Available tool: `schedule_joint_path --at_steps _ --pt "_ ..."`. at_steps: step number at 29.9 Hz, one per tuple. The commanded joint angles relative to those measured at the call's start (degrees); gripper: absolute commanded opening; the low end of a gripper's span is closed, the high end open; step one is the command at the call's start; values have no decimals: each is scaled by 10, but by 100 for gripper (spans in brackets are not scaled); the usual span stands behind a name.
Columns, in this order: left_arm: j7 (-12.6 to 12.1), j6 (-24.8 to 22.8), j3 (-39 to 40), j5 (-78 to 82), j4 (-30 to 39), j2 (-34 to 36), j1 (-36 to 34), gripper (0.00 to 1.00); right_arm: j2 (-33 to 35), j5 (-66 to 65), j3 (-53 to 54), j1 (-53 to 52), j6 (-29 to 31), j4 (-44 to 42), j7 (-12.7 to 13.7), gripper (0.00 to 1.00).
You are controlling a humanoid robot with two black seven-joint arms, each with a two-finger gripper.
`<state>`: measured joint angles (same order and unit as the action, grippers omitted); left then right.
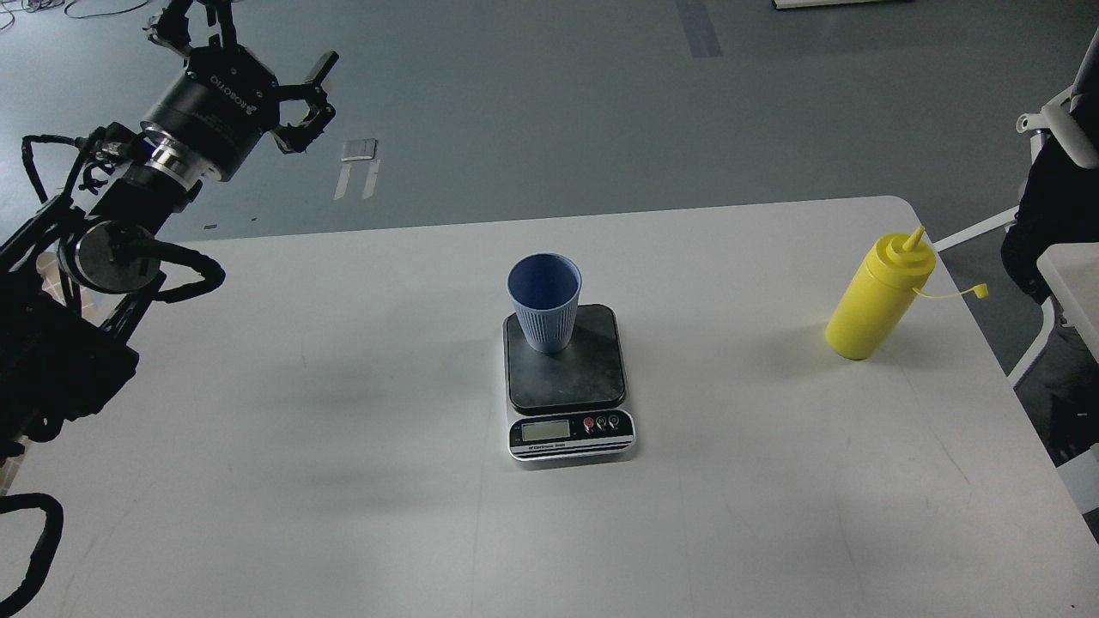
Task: Pour seasoning into cup on scale with both arms
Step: 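Bring the right gripper down to the yellow bottle and grasp it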
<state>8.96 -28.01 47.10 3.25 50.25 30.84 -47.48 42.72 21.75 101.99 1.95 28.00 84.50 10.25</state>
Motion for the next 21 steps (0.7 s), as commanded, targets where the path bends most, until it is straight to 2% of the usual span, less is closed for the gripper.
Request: schedule_joint_path --at_steps 1,7,10,16,21 --pt "0 0 -1 1 -1 0 2 98 -27 35 29 113 0 43 -1 99" --pt "-1 0 -3 1 -1 0 2 98 -112 40 26 231 0 49 0 99" --pt "-1 0 -4 1 -1 -1 2 98 -142 39 18 255 0 49 1 99" --pt "-1 0 -5 1 -1 -4 3 98 -186 31 -20 261 0 44 21 99" --pt "0 0 -5 2 0 -4 5 98 -195 17 -74 246 0 26 25 99"
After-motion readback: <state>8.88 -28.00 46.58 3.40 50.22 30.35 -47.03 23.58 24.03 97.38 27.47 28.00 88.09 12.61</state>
